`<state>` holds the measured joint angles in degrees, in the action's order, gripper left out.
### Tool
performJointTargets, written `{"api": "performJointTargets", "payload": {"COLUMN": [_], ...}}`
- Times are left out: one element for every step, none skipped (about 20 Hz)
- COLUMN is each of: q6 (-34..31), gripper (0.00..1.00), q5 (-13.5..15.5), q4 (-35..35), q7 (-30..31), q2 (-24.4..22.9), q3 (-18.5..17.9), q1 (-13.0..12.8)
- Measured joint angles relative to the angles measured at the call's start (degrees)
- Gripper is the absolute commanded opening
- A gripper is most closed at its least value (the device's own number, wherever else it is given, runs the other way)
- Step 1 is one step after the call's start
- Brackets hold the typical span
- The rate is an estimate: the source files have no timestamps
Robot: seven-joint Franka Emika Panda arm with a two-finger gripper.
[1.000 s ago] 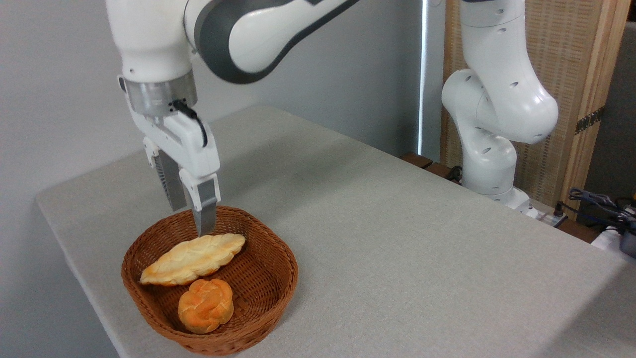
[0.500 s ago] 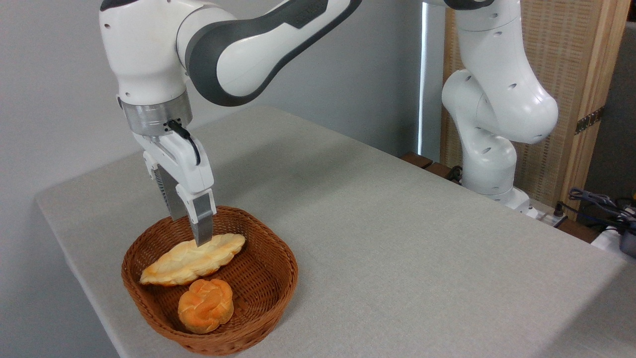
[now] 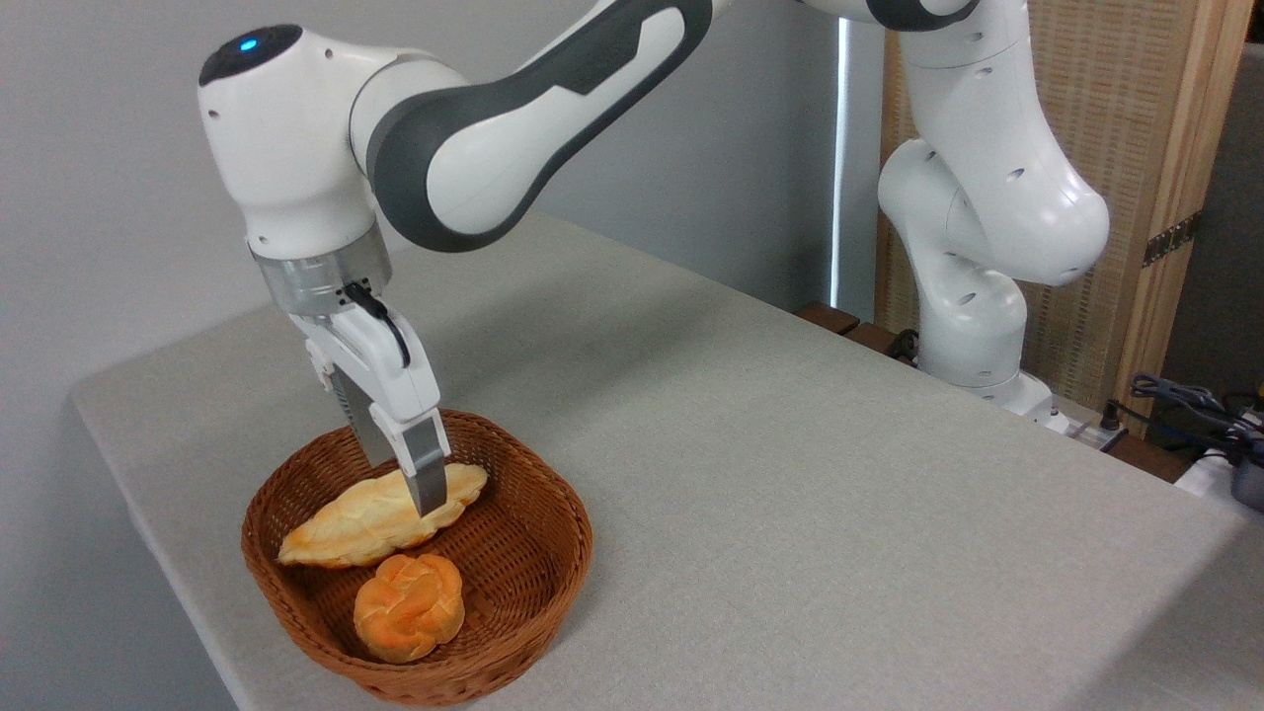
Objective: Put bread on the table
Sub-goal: 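Lower the gripper fingers around the long flat bread's edge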
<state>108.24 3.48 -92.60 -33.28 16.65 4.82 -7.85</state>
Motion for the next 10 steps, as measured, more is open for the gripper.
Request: {"api": "performJointTargets", "payload": {"q6": [-0.52,-1.53,-3.08,-4.60,-5.79,-6.66,-7.24,-7.56,-7.66,-7.67], "gripper": [1.00,1.00,1.00,1.00,1.00,1.00,1.00,1.00,1.00,1.00], "q5": [-0.01,-0.01,-0.02,-0.02,-0.02,-0.02,-0.02,-0.02,-0.02,-0.02], "q4": [-0.10,-0.14,-0.18,-0.20,-0.22,-0.24,-0.29,-0.36,-0.40,-0.44], "q7": [0.00,0.00,0.00,0.00,0.00,0.02,0.03,0.03,0.03,0.03], "q2": [0.09,0.15,0.22,0.33,0.49,0.69,0.91,1.14,1.37,1.63], "q3": [0.00,0.00,0.06,0.26,0.64,0.98,1.24,1.41,1.48,1.49], "q1": [0.00,0.00,-0.01,-0.02,-0.03,-0.07,-0.09,-0.09,-0.09,-0.08]}}
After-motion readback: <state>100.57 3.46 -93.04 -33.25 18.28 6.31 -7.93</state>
